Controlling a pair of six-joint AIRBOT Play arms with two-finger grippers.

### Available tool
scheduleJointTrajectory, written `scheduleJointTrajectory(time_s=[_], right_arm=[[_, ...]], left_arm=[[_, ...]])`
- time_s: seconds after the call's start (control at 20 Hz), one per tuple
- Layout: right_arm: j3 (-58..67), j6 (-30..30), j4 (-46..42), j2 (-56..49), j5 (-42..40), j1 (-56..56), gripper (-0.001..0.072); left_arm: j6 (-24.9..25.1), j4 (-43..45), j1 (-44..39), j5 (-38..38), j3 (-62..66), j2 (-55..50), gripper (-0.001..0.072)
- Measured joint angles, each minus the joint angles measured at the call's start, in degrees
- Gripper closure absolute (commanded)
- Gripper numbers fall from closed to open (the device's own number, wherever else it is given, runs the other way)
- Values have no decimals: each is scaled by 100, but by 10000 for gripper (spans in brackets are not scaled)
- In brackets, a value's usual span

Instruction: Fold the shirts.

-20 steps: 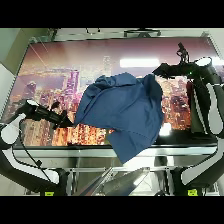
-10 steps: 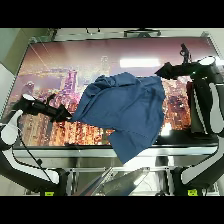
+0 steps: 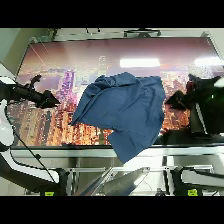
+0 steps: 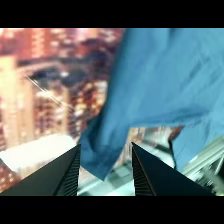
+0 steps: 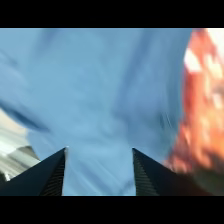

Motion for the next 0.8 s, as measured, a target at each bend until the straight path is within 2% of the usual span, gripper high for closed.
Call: scheduleJointTrajectory(time_s=[0.25,0.45,0.5,0.55,0.8], right_arm=[[-2400,223,-293,1174,-1080,-42,234],[-3646,-96,385,1423,-1676,-9,238],[-3825,-210,619,1445,-1759,33,297],[-3974,-297,763,1462,-1906,103,397],[-4266,-721,1329,1486,-2356,654,387]], left_arm=[[372,264,-560,-140,61,337,376],[468,570,-929,-219,74,562,377],[476,654,-1008,-271,74,595,377],[479,730,-1073,-317,74,612,377],[601,1051,-1353,-435,-245,857,377]])
